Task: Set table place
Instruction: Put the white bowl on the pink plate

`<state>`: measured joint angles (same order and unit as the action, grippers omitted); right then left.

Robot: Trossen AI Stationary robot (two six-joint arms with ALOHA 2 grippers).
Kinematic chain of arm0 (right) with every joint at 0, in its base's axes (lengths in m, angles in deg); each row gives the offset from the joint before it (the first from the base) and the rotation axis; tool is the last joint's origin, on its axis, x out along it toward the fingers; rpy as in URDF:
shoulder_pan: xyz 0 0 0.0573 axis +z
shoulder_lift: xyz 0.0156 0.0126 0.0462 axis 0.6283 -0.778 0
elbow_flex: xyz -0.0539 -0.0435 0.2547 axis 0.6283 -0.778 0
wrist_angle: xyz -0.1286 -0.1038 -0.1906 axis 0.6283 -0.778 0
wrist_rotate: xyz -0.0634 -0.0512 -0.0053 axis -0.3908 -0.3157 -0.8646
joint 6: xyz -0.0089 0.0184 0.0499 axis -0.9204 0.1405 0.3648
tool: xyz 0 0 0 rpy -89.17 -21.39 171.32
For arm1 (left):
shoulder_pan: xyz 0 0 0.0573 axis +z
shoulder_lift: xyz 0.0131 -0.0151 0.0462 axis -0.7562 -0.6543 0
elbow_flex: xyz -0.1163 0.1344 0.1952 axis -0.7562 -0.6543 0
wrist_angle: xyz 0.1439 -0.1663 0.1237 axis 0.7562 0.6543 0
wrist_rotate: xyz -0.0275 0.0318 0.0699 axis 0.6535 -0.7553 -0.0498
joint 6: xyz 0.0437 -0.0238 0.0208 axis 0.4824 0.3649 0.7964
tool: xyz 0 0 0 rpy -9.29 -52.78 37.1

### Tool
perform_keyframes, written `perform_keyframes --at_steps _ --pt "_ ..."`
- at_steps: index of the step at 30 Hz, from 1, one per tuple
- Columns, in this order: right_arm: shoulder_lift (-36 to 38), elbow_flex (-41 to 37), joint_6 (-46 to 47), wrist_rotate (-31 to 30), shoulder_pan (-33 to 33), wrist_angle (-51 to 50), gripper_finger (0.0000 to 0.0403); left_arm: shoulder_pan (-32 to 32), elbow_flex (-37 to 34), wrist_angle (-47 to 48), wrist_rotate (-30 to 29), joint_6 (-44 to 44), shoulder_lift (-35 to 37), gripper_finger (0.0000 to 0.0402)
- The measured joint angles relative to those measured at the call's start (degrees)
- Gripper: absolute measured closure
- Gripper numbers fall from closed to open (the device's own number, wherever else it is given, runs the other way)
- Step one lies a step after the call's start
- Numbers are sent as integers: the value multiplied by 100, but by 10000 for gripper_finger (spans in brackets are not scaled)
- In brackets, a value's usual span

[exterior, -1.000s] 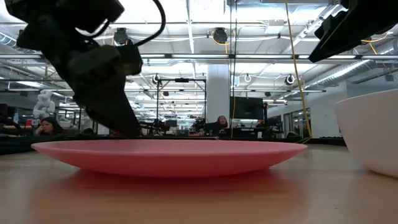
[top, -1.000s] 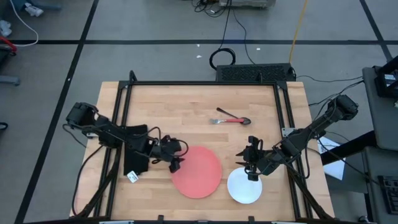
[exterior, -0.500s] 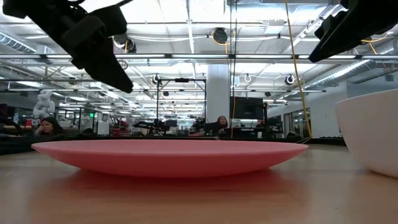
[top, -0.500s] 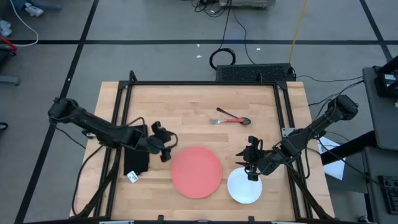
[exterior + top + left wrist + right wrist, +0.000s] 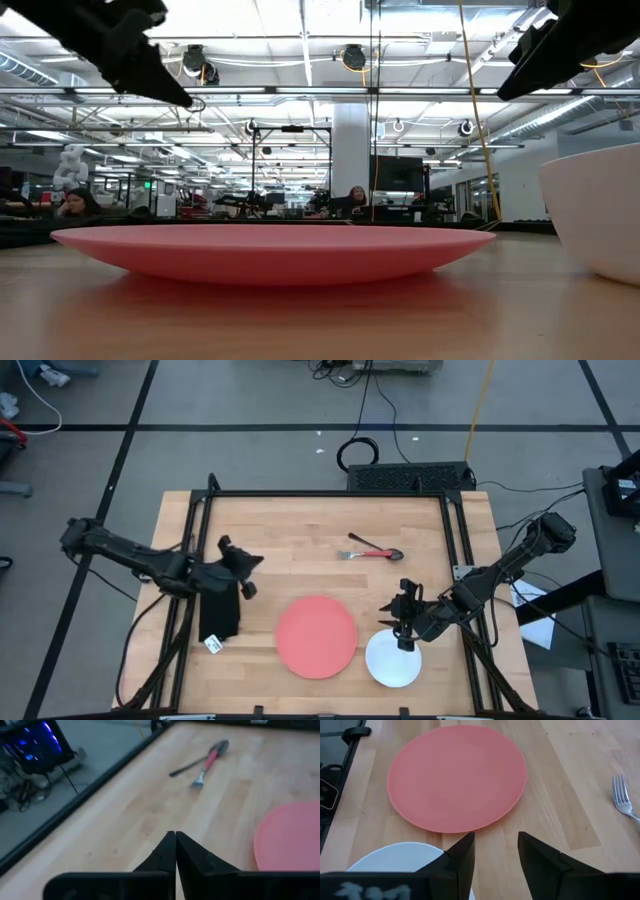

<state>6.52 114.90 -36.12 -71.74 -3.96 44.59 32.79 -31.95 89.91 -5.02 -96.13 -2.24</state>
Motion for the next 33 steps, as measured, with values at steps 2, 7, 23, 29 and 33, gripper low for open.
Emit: perform_keyframes --at_steps 2,7,23,29,33 --pt "-1 0 -54 2 1 3 261 -95 -274 -219 -49 157 413 387" --pt "-1 0 -431 -6 1 133 261 -453 -1060 -819 -44 618 1514 397" --pt "1010 -605 -2495 -745 191 1559 261 -893 -1582 -976 -264 1862 3633 400" --pt "2518 -1994 -2556 -603 187 2714 261 -893 -1582 -726 -48 2075 3786 400" --pt "3513 -2750 -2609 -612 180 3098 261 -891 -1582 -738 211 2224 3786 401"
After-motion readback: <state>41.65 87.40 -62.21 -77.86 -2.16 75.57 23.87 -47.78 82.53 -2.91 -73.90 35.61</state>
